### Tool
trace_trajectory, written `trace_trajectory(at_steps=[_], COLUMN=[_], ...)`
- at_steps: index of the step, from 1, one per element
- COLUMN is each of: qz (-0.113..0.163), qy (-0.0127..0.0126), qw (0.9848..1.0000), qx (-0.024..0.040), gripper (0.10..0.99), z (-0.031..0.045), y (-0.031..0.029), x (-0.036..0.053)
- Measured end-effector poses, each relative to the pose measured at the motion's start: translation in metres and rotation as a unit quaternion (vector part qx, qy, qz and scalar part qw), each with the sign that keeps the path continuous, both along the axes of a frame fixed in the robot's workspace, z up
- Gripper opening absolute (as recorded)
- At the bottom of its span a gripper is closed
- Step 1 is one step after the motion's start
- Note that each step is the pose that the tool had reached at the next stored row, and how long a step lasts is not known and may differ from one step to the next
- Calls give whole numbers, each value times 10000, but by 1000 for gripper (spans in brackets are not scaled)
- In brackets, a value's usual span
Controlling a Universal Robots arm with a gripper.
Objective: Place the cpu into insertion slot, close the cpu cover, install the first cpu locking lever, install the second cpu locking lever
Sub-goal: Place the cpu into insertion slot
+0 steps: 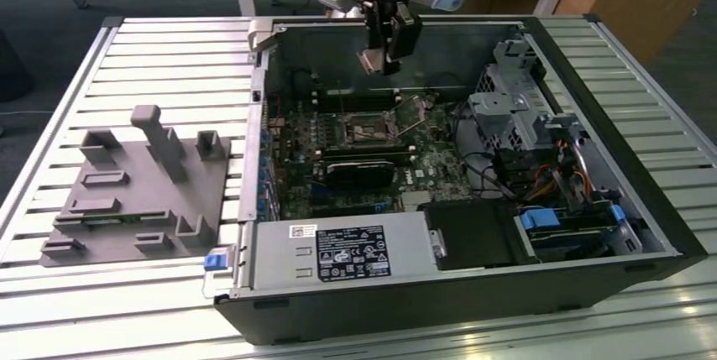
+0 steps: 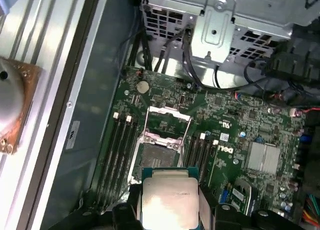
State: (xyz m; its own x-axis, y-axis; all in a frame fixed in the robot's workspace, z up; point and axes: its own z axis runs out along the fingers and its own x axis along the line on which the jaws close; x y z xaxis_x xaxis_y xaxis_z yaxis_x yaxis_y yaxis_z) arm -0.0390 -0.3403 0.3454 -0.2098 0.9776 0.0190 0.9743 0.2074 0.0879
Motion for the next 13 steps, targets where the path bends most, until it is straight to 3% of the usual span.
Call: trace_trajectory(at_steps=[7,13], qz=[-506,-935], qy=[0,0], qw=[9987,9956], qx=[0,0], gripper=[537,537], z=[-13,-23], y=[0,0], x=[0,0])
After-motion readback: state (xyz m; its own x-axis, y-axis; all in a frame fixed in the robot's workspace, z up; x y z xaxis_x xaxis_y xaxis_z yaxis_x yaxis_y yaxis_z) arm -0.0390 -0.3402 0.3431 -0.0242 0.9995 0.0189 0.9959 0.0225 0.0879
